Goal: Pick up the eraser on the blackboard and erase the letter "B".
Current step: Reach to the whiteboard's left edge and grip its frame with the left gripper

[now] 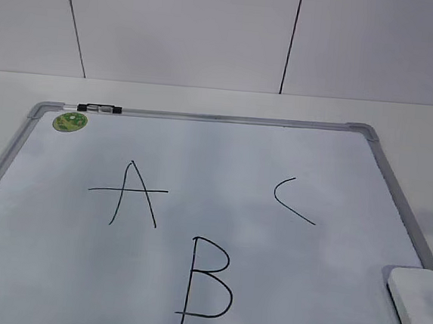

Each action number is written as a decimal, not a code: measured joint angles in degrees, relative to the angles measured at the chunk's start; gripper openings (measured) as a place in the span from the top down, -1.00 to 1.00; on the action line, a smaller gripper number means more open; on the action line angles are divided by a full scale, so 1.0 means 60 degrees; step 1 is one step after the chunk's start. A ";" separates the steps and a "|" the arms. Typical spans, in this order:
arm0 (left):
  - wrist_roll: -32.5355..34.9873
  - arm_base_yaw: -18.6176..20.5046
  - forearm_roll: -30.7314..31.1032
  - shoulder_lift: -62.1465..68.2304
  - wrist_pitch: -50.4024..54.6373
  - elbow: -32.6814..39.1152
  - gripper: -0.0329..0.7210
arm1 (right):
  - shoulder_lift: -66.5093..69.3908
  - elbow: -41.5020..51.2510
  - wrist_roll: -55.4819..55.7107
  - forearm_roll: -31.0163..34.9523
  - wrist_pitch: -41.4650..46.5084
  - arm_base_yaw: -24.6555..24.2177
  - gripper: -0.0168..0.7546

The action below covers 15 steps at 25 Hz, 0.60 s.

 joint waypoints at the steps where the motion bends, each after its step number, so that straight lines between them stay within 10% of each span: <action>1: 0.0000 0.0000 0.0017 0.0447 -0.0022 -0.0179 0.28 | 0.0023 0.0000 0.0000 0.0039 0.0000 0.0000 -0.25; 15: 0.0000 0.0000 0.0447 0.3788 -0.0813 -0.1421 0.28 | 0.0032 0.0000 0.0020 0.0233 0.0000 0.0000 -0.25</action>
